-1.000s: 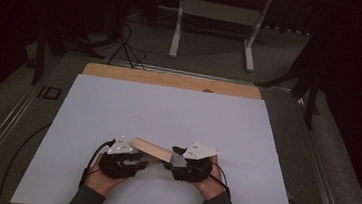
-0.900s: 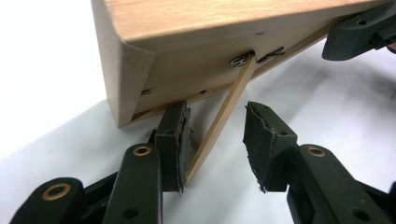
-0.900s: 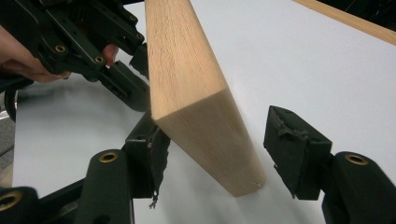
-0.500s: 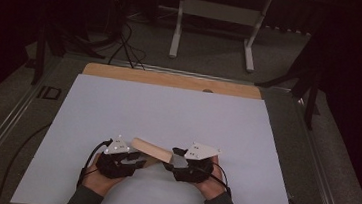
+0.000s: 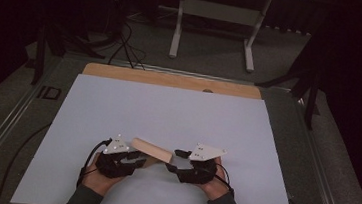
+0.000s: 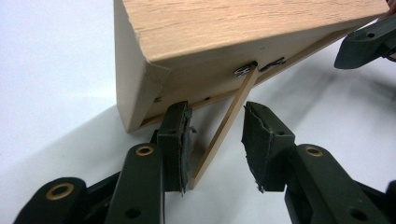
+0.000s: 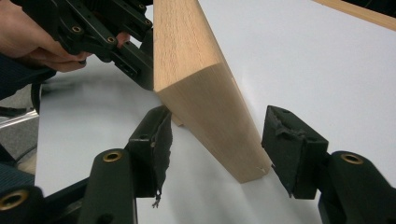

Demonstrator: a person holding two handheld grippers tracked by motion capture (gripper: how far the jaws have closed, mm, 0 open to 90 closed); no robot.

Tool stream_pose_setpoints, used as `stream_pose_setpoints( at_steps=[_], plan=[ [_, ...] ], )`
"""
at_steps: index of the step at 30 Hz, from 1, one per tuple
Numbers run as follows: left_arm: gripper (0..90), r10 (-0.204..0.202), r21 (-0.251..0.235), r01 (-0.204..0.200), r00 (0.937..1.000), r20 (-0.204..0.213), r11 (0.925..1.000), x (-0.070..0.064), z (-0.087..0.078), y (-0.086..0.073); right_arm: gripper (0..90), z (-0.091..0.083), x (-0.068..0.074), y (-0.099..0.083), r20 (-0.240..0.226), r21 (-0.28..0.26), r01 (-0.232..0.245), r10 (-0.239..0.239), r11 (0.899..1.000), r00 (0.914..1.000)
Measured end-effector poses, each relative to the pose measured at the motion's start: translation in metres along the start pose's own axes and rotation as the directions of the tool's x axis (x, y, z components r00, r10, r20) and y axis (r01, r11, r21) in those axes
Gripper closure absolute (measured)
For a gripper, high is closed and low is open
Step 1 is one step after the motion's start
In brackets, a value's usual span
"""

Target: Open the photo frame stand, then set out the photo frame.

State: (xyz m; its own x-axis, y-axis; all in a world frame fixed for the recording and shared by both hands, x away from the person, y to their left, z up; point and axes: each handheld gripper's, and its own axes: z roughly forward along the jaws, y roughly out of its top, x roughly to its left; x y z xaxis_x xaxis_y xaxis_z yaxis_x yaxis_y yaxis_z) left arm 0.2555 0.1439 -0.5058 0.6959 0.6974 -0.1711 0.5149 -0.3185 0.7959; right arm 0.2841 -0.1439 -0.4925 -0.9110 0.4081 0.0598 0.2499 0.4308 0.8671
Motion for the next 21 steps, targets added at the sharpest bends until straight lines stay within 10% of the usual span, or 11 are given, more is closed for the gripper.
stream_pose_setpoints(
  at_steps=[21],
  plan=[
    [62.2,0.006,-0.004,-0.006,0.9999,-0.011,1.0000,0.000,-0.001,0.001,46.2,-0.017,-0.010,-0.003,-0.035,-0.032,0.016,-0.017,0.999,0.9992]
  ],
)
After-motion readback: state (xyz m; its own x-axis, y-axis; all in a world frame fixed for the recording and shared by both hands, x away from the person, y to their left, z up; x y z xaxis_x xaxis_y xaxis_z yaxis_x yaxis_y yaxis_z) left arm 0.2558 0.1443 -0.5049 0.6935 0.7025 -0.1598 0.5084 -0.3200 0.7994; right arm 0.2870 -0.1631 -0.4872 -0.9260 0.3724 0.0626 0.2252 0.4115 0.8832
